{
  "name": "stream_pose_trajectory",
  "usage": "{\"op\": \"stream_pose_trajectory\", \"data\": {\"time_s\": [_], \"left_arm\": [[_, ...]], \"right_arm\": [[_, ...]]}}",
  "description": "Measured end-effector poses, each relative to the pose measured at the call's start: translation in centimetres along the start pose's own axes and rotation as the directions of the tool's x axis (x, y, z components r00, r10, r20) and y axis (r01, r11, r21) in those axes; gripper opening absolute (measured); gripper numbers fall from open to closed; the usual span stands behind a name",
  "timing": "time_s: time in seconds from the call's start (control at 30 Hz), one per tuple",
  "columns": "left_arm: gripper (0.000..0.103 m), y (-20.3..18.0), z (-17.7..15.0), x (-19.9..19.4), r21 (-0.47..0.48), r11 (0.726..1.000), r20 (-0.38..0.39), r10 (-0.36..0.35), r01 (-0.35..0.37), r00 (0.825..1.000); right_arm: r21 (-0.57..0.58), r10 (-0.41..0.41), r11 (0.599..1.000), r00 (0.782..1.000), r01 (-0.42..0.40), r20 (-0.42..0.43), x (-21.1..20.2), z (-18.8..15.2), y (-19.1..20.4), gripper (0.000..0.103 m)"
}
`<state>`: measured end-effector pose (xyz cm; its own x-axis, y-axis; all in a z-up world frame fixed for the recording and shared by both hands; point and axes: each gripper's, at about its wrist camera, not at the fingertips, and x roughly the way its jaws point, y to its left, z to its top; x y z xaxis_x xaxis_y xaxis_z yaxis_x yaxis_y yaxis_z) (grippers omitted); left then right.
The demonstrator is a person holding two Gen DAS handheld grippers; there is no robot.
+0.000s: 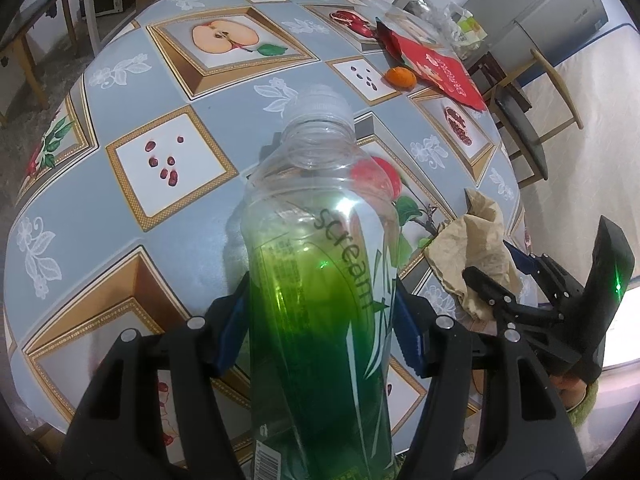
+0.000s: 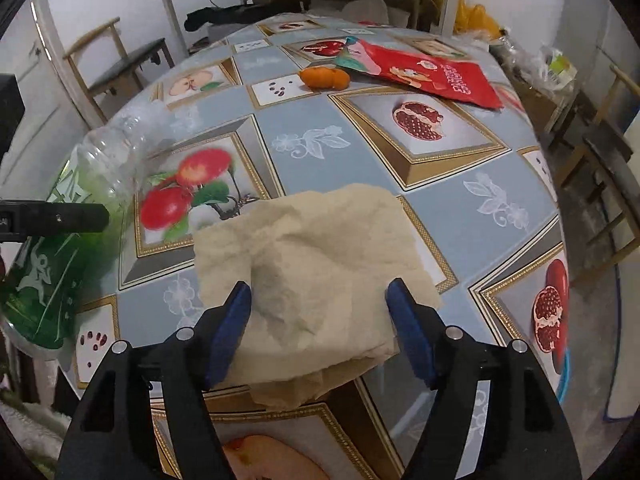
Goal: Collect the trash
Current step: 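Lift the beige cloth with the right gripper while the left gripper holds the bottle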
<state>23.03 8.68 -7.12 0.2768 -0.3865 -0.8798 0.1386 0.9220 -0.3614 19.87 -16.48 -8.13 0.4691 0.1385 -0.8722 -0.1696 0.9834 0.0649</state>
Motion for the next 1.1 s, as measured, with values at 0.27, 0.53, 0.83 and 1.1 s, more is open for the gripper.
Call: {"op": "stream_pose_trajectory", "data": {"time_s": [0.27,0.53,0.83,1.1], "left_arm": [[0.060,-1.8,-0.6,-0.9,0.068,0.998,0.050,0.014,-0.017,0.999],[0.060,-4.0,-1.4,-2.3,0.164,0.983,0.116,0.062,-0.080,0.991],[0.060,-5.3,-1.6,-3.8,0.202,0.972,0.169,0.084,-0.118,0.982],[0.060,-6.1,-1.7,-4.9,0.222,0.963,0.215,0.106,-0.155,0.971]], "right_arm": [[0.119,0.001,0.993,1.000,-0.001,-0.003,-0.4,0.1,-1.9,0.023],[0.219,0.067,0.973,0.998,-0.069,0.014,-0.7,-0.2,-3.4,0.011],[0.235,0.104,0.965,0.993,-0.114,0.056,-1.7,0.3,-3.2,0.011],[0.232,0.122,0.963,0.989,-0.139,0.085,-2.5,0.6,-2.8,0.011]]}}
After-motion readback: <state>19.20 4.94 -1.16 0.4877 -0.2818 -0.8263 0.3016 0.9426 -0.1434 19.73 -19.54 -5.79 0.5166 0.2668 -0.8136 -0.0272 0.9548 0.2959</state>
